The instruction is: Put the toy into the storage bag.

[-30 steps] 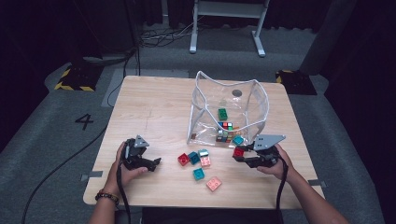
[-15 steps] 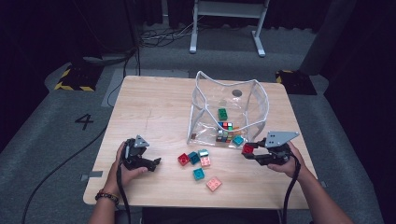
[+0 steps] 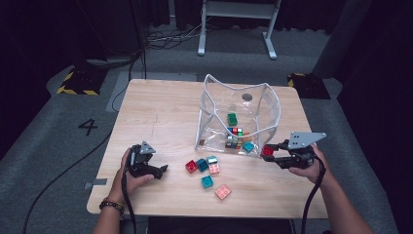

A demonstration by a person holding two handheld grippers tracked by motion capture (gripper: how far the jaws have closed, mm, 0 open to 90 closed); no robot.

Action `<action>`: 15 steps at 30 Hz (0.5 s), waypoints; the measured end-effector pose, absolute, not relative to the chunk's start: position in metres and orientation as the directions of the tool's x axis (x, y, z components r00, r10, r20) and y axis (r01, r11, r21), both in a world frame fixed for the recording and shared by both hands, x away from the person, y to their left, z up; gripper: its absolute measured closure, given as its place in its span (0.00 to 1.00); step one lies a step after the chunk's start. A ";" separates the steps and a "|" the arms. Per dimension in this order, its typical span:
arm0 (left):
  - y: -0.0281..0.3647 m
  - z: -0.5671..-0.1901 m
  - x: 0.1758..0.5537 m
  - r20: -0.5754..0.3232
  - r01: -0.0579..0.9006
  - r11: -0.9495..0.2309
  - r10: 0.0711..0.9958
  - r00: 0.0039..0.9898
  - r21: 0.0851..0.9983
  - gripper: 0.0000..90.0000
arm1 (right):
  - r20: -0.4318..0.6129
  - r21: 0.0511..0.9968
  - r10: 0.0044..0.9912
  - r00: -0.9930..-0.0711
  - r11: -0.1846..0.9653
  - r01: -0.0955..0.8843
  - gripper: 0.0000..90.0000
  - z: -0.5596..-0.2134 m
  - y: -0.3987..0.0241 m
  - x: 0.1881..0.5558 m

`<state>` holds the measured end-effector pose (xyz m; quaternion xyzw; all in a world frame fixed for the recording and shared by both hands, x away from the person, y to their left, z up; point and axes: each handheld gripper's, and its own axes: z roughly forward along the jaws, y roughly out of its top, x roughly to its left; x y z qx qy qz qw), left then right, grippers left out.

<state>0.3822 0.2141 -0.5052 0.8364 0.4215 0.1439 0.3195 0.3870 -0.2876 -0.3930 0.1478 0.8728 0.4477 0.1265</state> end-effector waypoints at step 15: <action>0.214 -0.505 0.382 -0.028 0.613 -0.441 0.797 0.603 0.656 0.00 | -0.092 0.839 0.392 -0.915 0.526 0.141 0.66 -0.372 -0.299 0.380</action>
